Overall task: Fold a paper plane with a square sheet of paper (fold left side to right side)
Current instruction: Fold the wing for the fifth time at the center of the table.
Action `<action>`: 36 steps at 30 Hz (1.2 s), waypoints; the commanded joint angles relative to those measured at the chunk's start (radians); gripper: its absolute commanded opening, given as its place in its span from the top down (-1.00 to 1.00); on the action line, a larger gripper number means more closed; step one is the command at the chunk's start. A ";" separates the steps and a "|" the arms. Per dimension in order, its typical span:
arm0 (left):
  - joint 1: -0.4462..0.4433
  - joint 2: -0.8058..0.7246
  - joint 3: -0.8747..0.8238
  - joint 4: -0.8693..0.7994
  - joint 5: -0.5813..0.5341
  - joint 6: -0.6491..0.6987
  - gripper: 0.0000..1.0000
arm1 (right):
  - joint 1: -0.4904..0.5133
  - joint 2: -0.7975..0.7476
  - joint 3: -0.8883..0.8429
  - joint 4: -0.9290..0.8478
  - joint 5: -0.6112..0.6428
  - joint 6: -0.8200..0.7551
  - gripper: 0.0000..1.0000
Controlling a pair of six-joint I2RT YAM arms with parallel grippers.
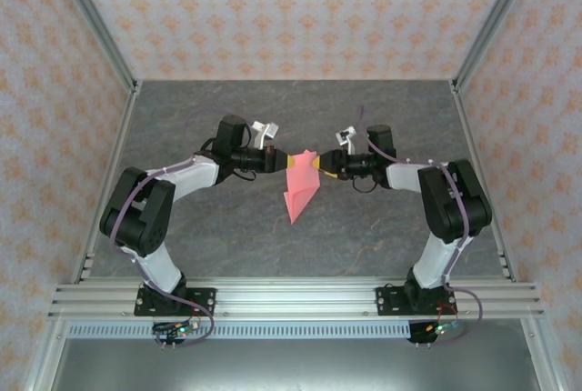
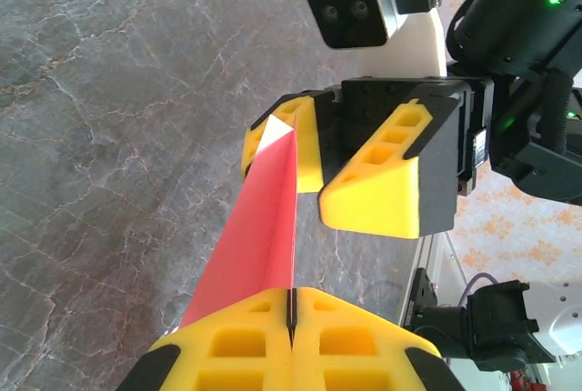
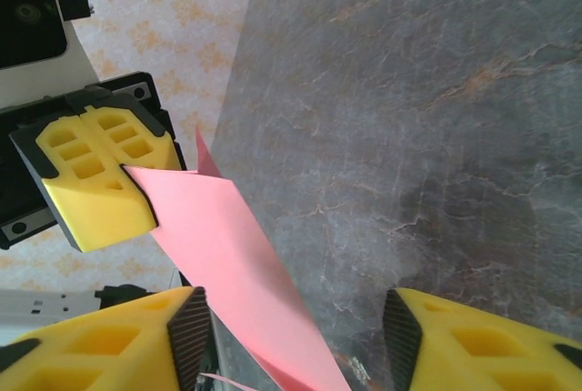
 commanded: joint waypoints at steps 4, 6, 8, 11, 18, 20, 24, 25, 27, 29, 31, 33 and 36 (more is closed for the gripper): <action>-0.002 0.000 0.015 -0.023 0.041 0.043 1.00 | 0.009 0.015 0.031 -0.013 -0.084 -0.078 0.06; -0.003 0.002 0.020 -0.041 0.036 0.054 1.00 | 0.009 0.010 0.033 -0.029 -0.087 -0.089 0.14; -0.003 0.005 0.023 -0.045 0.034 0.055 1.00 | 0.009 0.003 0.035 -0.055 -0.088 -0.108 0.22; -0.002 0.013 0.029 -0.064 0.022 0.064 1.00 | 0.009 -0.007 0.043 -0.112 -0.079 -0.145 0.44; -0.003 0.032 0.055 -0.119 -0.022 0.080 0.83 | 0.008 -0.035 0.043 -0.196 -0.034 -0.194 0.89; -0.003 0.025 0.068 -0.154 -0.062 0.087 0.30 | 0.009 -0.043 0.050 -0.219 -0.009 -0.189 0.91; -0.002 -0.034 0.088 -0.251 -0.249 0.109 -0.20 | 0.009 -0.053 0.066 -0.251 0.069 -0.126 0.98; -0.003 -0.056 0.089 -0.278 -0.326 0.108 -0.26 | 0.008 -0.057 0.074 -0.276 0.093 -0.116 1.00; -0.003 -0.106 0.083 -0.329 -0.466 0.108 -0.36 | 0.012 -0.062 0.080 -0.290 0.128 -0.087 1.00; -0.020 -0.164 0.066 -0.359 -0.571 0.120 -0.42 | 0.018 -0.057 0.099 -0.340 0.175 -0.074 1.00; -0.062 -0.228 0.043 -0.390 -0.646 0.143 -0.43 | 0.023 -0.044 0.122 -0.383 0.218 -0.046 0.99; -0.120 -0.274 0.036 -0.443 -0.699 0.182 -0.42 | 0.024 -0.027 0.146 -0.411 0.231 -0.025 0.99; -0.225 -0.319 0.027 -0.525 -0.777 0.232 -0.41 | 0.024 -0.004 0.198 -0.492 0.283 -0.006 0.99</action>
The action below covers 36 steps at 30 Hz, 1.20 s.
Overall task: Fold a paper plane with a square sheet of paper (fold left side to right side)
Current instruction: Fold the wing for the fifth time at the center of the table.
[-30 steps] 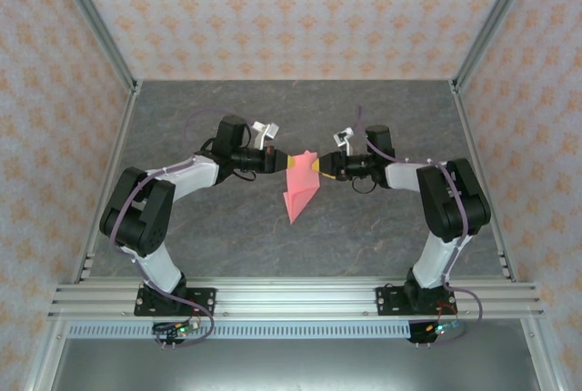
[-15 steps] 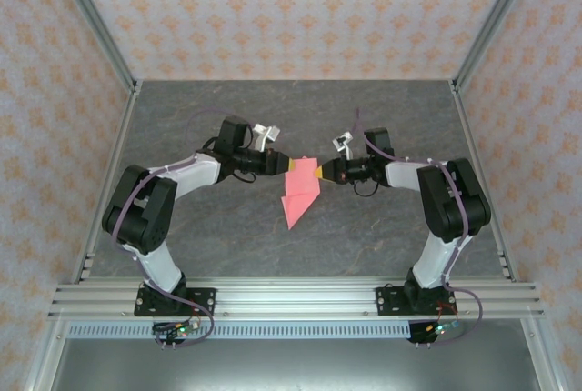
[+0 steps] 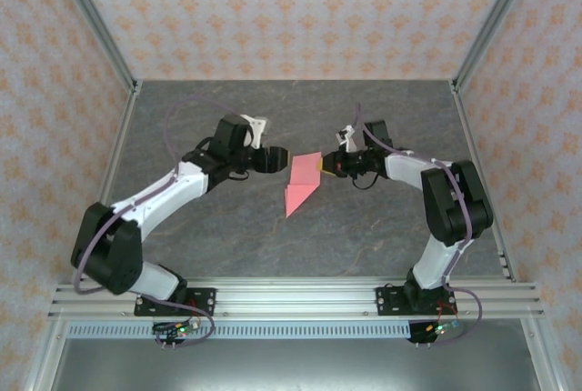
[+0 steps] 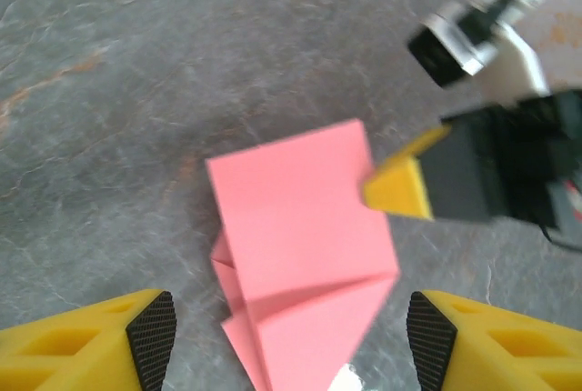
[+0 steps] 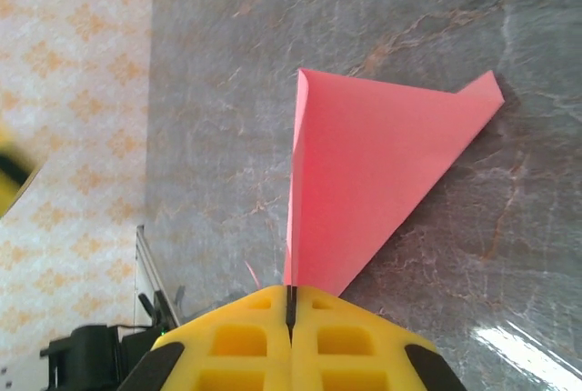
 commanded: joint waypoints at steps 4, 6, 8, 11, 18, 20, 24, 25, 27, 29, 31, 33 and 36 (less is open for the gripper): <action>-0.223 -0.017 -0.014 -0.210 -0.256 0.111 -0.41 | 0.005 0.070 0.145 -0.208 0.091 0.058 0.99; -0.284 0.024 0.007 -0.239 -0.312 0.114 -0.41 | 0.005 0.086 0.170 -0.231 0.071 0.063 0.99; -0.336 0.075 0.036 -0.256 -0.368 0.113 -0.41 | 0.008 0.099 0.187 -0.256 0.065 0.066 0.99; -0.389 0.166 0.088 -0.265 -0.425 0.111 -0.42 | 0.011 0.114 0.198 -0.279 0.061 0.060 0.99; -0.424 0.335 0.205 -0.319 -0.537 0.087 -0.42 | 0.012 0.133 0.199 -0.289 0.061 0.066 0.99; -0.425 0.361 0.217 -0.319 -0.550 0.082 -0.41 | 0.013 0.137 0.201 -0.291 0.060 0.067 0.99; -0.430 0.409 0.241 -0.327 -0.579 0.073 -0.37 | 0.013 0.142 0.205 -0.291 0.058 0.067 0.99; -0.430 0.418 0.246 -0.328 -0.581 0.071 -0.36 | 0.014 0.146 0.206 -0.291 0.057 0.067 0.99; -0.431 0.439 0.257 -0.329 -0.582 0.071 -0.31 | 0.013 0.147 0.206 -0.293 0.054 0.067 0.99; -0.432 0.456 0.266 -0.333 -0.586 0.069 -0.26 | 0.015 0.149 0.207 -0.293 0.051 0.067 0.99; -0.432 0.470 0.270 -0.334 -0.599 0.067 -0.22 | 0.014 0.153 0.208 -0.298 0.052 0.064 0.99; -0.431 0.476 0.274 -0.337 -0.610 0.067 -0.18 | 0.015 0.155 0.211 -0.304 0.052 0.060 0.99; -0.433 0.476 0.277 -0.340 -0.618 0.066 -0.10 | 0.017 0.161 0.214 -0.310 0.051 0.056 0.99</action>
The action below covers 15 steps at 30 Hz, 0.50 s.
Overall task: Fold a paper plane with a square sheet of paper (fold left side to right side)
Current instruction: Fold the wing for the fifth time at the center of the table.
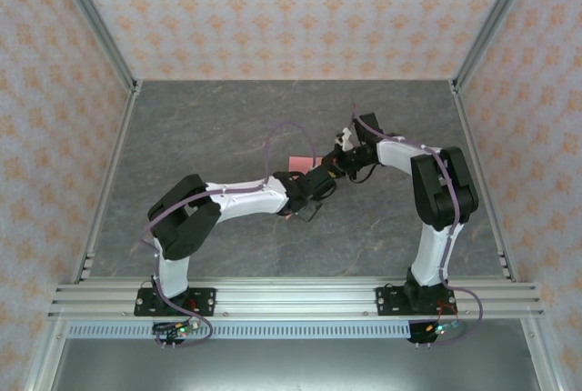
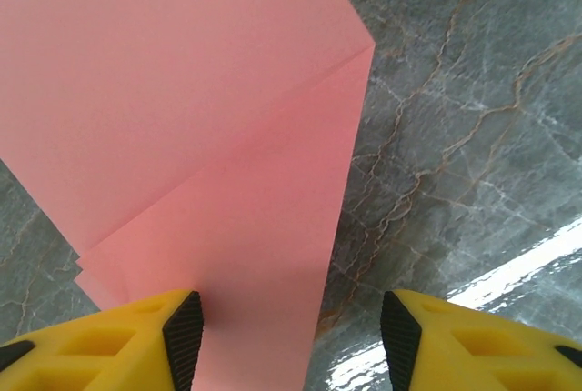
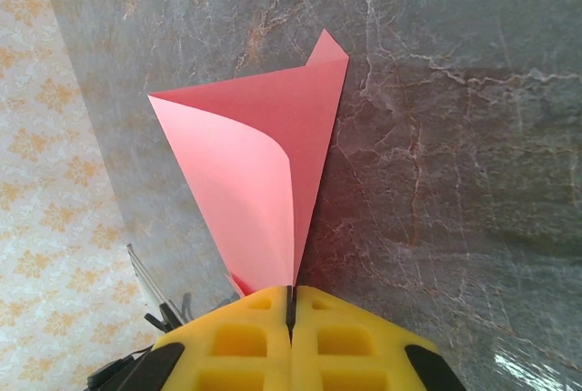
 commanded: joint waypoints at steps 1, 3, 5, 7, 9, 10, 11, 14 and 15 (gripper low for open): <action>-0.006 0.017 0.029 -0.032 -0.061 -0.011 -0.08 | 0.008 0.016 0.035 -0.034 0.000 -0.003 0.99; -0.007 0.032 0.030 -0.033 -0.065 -0.011 -0.04 | 0.011 0.019 0.039 -0.037 0.000 -0.004 0.99; -0.008 0.032 0.028 -0.034 -0.066 -0.012 0.01 | 0.013 0.021 0.041 -0.041 -0.003 -0.008 0.99; -0.007 0.035 0.027 -0.029 -0.063 -0.012 0.08 | 0.015 0.022 0.045 -0.047 -0.001 -0.011 0.99; -0.007 0.039 0.027 -0.029 -0.066 -0.013 0.12 | 0.015 0.023 0.047 -0.049 -0.001 -0.013 0.99; -0.007 0.041 0.027 -0.029 -0.067 -0.014 0.14 | 0.015 0.023 0.048 -0.051 -0.002 -0.015 0.99; -0.007 0.043 0.025 -0.030 -0.067 -0.014 0.17 | 0.015 0.022 0.049 -0.052 -0.003 -0.016 0.99; -0.007 0.044 0.025 -0.030 -0.069 -0.015 0.26 | 0.017 0.023 0.051 -0.062 -0.003 -0.021 0.99; -0.007 0.044 0.025 -0.029 -0.067 -0.015 0.29 | 0.017 0.022 0.052 -0.065 -0.002 -0.024 0.99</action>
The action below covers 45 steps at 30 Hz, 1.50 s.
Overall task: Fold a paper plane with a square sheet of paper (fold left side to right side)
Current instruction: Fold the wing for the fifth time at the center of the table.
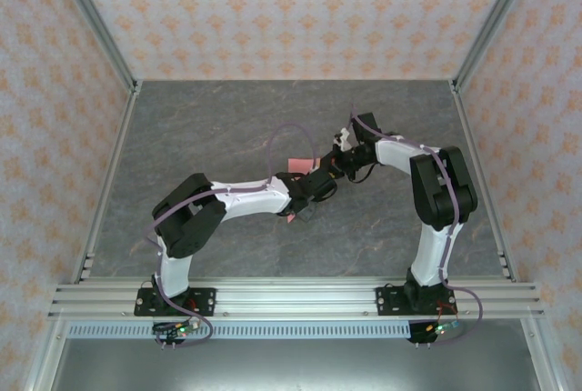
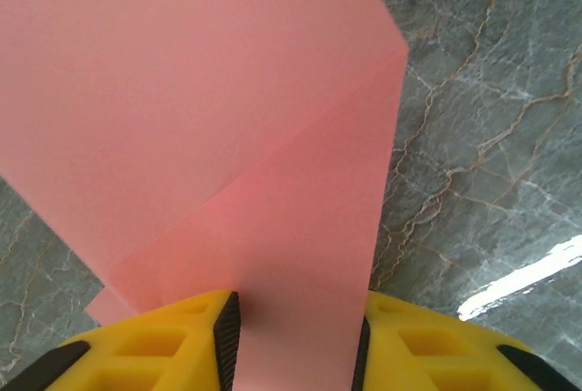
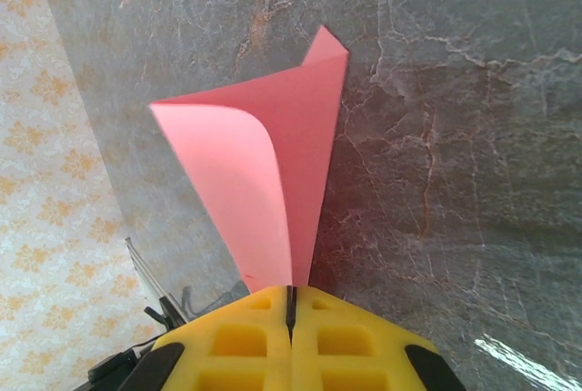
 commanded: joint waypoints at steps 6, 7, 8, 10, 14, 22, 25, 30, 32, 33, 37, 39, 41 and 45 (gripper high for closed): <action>-0.007 -0.002 0.018 -0.020 -0.040 -0.012 0.52 | 0.008 0.020 0.045 -0.061 -0.003 -0.037 0.98; -0.007 -0.006 0.018 -0.019 -0.036 -0.011 0.56 | 0.009 0.020 0.045 -0.063 -0.003 -0.040 0.98; -0.007 -0.011 0.018 -0.017 -0.032 -0.009 0.63 | 0.010 0.019 0.048 -0.067 -0.005 -0.043 0.98; -0.007 -0.018 0.018 -0.015 -0.026 -0.010 0.74 | 0.010 0.019 0.053 -0.077 -0.004 -0.051 0.97; -0.006 -0.018 0.020 -0.014 -0.006 -0.009 0.91 | 0.005 -0.019 0.065 -0.089 0.045 -0.059 0.77; 0.006 -0.073 0.034 -0.021 0.074 -0.023 1.00 | -0.071 -0.242 0.055 -0.071 0.243 -0.013 -0.14; 0.033 -0.081 0.041 -0.013 0.151 -0.043 1.00 | -0.091 -0.332 0.024 -0.092 0.365 -0.014 -0.42; 0.100 -0.087 0.042 0.022 0.318 -0.100 1.00 | -0.091 -0.433 -0.062 -0.103 0.533 -0.032 -0.65; 0.138 -0.090 0.024 0.064 0.405 -0.134 1.00 | -0.092 -0.452 -0.111 -0.074 0.526 -0.032 -0.68; 0.152 -0.090 0.014 0.085 0.438 -0.150 1.00 | -0.092 -0.454 -0.133 -0.057 0.512 -0.028 -0.68; 0.207 -0.092 -0.037 0.209 0.589 -0.212 1.00 | -0.082 -0.441 -0.235 0.067 0.401 0.009 -0.62; 0.225 -0.084 -0.052 0.262 0.649 -0.245 1.00 | -0.059 -0.426 -0.274 0.111 0.389 0.024 -0.58; 0.235 -0.074 -0.062 0.297 0.683 -0.266 1.00 | -0.037 -0.410 -0.311 0.169 0.381 0.044 -0.57; 0.241 -0.044 -0.063 0.330 0.722 -0.291 1.00 | 0.004 -0.378 -0.358 0.282 0.374 0.089 -0.54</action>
